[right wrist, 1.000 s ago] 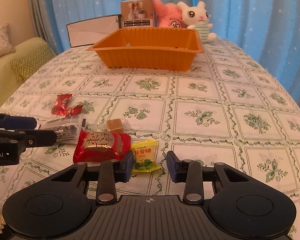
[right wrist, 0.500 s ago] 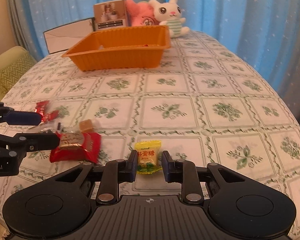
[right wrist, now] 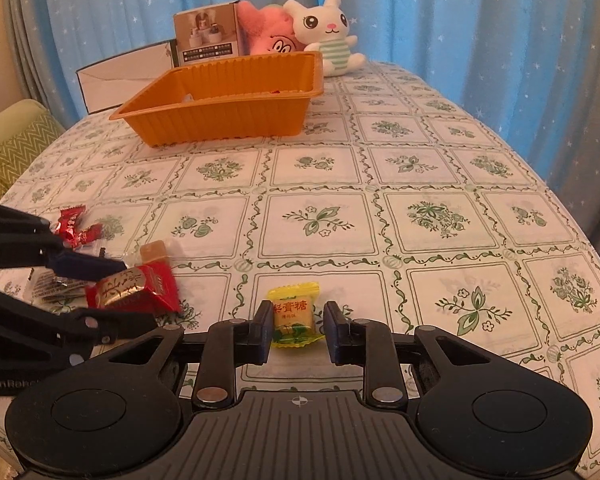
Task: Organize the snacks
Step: 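Grasp the yellow candy packet with the right tool while the left tool grasps the large red packet, then carry the yellow packet and large red packet into the orange tray and open both tools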
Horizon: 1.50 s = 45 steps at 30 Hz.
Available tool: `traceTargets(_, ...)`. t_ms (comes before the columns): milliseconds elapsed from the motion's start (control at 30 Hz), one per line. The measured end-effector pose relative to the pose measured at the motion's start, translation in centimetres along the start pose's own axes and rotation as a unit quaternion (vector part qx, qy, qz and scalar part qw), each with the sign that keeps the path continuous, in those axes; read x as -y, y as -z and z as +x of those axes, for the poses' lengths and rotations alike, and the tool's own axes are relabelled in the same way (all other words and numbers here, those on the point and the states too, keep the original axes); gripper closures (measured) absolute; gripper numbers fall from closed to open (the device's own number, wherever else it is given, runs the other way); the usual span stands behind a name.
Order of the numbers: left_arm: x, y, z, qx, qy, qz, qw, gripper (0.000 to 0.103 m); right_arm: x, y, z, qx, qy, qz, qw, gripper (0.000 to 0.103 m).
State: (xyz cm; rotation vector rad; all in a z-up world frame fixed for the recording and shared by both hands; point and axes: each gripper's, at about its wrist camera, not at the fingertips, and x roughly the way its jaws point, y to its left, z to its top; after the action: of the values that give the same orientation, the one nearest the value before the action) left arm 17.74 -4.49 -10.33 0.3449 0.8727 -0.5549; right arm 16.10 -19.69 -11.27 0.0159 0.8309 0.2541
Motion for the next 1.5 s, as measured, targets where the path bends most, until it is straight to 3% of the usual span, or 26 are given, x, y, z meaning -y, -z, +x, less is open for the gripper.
traceTargets(300, -0.3, 0.3, 0.0, -0.003, -0.015, -0.066, 0.9977, 0.074, -0.9, 0.1, 0.5, 0.002, 0.009, -0.036, 0.999, 0.071)
traceTargets(433, -0.3, 0.3, -0.3, 0.011, -0.039, -0.077, 0.9962, 0.08, -1.1, 0.0, 0.6, 0.002, 0.012, -0.039, 0.999, 0.071)
traceTargets(533, -0.5, 0.6, -0.4, 0.014, -0.043, -0.091, 0.9948, 0.08, -1.3, 0.0, 0.6, -0.001, 0.018, -0.047, 0.999, 0.072)
traceTargets(567, -0.5, 0.7, -0.5, 0.015, -0.045, -0.095, 0.9944, 0.08, -1.4, 0.0, 0.5, -0.003, 0.019, -0.05, 0.999, 0.079)
traceTargets(633, -0.3, 0.8, -0.6, 0.016, -0.049, -0.096, 0.994, 0.081, -1.6, 0.0, 0.4, -0.005, 0.018, -0.055, 0.998, 0.082)
traceTargets(1100, 0.1, 0.1, -3.9, 0.071, -0.093, -0.126, 0.985, 0.081, -1.0, -1.0, -1.6, 0.045, 0.021, -0.031, 0.998, 0.082)
traceTargets(1500, -1.7, -1.1, -5.0, 0.08, -0.113, -0.161, 0.9772, 0.081, -1.3, -2.7, -2.1, 0.054, -0.005, -0.024, 0.998, 0.082)
